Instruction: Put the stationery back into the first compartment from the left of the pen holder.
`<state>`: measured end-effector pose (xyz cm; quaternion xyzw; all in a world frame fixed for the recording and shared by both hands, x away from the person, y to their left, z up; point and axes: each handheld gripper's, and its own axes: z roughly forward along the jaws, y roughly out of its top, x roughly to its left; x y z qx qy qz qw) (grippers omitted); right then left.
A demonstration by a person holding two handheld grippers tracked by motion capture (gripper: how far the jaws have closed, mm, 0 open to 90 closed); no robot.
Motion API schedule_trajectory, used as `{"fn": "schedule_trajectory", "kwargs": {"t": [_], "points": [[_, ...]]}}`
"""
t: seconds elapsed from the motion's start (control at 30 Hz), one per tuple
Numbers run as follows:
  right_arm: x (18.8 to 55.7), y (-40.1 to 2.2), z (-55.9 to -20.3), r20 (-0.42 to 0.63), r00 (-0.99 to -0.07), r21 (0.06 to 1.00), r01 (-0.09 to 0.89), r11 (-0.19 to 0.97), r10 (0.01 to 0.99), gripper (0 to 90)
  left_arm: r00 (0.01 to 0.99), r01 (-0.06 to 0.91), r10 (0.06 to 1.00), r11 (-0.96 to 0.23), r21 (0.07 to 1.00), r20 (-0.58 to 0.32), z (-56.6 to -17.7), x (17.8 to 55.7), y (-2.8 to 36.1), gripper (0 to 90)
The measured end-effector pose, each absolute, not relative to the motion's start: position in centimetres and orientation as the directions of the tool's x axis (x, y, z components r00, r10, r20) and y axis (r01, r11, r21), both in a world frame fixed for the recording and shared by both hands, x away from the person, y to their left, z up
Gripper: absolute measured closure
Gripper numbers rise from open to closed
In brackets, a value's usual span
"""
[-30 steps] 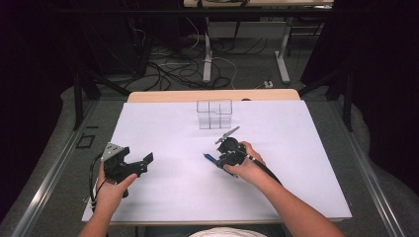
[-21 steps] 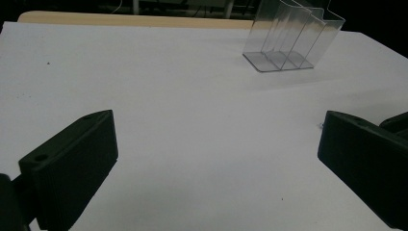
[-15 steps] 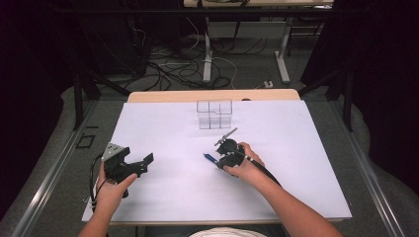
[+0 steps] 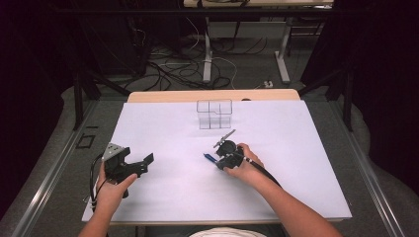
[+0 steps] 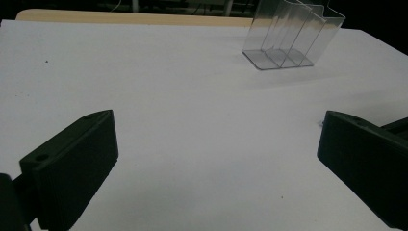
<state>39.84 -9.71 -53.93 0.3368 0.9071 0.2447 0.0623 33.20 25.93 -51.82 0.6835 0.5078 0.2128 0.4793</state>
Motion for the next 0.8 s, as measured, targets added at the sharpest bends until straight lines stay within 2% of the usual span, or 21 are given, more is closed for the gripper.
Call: {"fn": "schedule_trajectory", "kwargs": {"t": [0.4,0.8], "points": [[39.70,-9.64,-53.93,0.063,-0.758,0.484,0.592,0.644,0.649,79.3,0.392,0.492,0.898,-0.019,0.870,-0.202,-51.86,33.25,25.88,0.5],[39.28,-9.44,-54.03,0.013,-0.760,0.491,0.571,0.658,0.650,79.4,0.394,0.492,0.898,-0.025,0.870,-0.197,-51.82,33.24,25.86,0.5]]}}
